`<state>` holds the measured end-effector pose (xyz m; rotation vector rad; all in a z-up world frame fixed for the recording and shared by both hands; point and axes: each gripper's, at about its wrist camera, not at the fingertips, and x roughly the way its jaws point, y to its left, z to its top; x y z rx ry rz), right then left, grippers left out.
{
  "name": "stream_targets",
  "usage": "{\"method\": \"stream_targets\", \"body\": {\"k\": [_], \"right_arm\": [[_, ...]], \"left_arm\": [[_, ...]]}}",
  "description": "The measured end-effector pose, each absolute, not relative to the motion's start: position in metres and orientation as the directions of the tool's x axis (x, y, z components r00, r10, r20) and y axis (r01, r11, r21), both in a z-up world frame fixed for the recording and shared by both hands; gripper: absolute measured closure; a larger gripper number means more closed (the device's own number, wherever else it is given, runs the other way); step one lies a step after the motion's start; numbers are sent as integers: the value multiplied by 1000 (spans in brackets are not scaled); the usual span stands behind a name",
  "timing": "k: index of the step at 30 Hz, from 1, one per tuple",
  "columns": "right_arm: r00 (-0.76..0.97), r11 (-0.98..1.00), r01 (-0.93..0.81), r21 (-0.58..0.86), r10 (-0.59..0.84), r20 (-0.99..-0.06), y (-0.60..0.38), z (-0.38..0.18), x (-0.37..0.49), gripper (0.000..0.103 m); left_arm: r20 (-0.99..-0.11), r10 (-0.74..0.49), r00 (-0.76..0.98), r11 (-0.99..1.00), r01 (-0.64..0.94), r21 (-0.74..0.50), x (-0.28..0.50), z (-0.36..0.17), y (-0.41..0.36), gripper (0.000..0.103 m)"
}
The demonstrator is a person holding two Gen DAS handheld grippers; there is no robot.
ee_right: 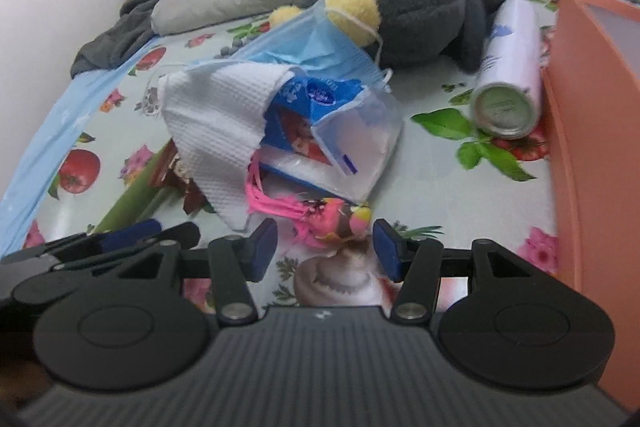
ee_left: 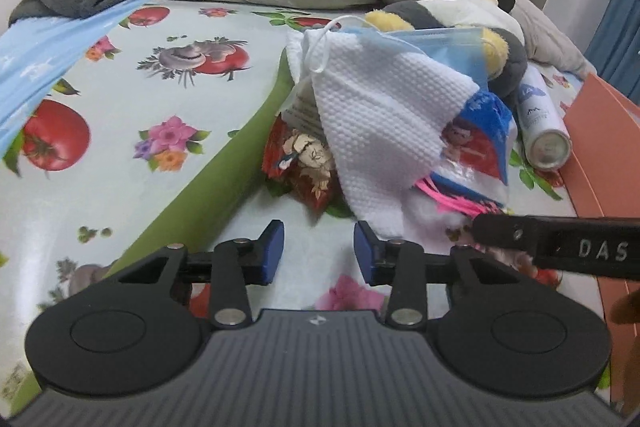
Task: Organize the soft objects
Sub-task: 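Grasp the brown foil packet with the left tool while the right tool grasps the pink-tasseled toy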
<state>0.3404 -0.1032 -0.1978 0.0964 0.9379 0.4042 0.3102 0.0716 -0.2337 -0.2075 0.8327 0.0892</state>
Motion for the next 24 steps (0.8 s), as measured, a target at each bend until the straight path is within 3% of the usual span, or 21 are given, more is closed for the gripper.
{"method": "stream_targets", "body": {"k": [7, 12, 14, 19, 24], "right_arm": [[545, 930, -345, 125, 307, -780, -89, -207, 348, 40], [555, 927, -366, 79, 286, -781, -86, -212, 352, 42], [576, 927, -372, 50, 273, -770, -85, -210, 351, 44], [590, 920, -391, 16, 264, -763, -85, -205, 346, 78], [607, 919, -394, 8, 267, -748, -90, -193, 332, 78]], "left_arm": [[-708, 17, 706, 985, -132, -108, 324, -242, 68, 64], [-698, 15, 716, 987, -124, -106, 326, -244, 68, 87], [-698, 17, 716, 988, -121, -100, 325, -244, 67, 91], [-704, 2, 710, 987, -114, -112, 318, -240, 66, 95], [-704, -24, 710, 982, -115, -149, 300, -230, 62, 97]]}}
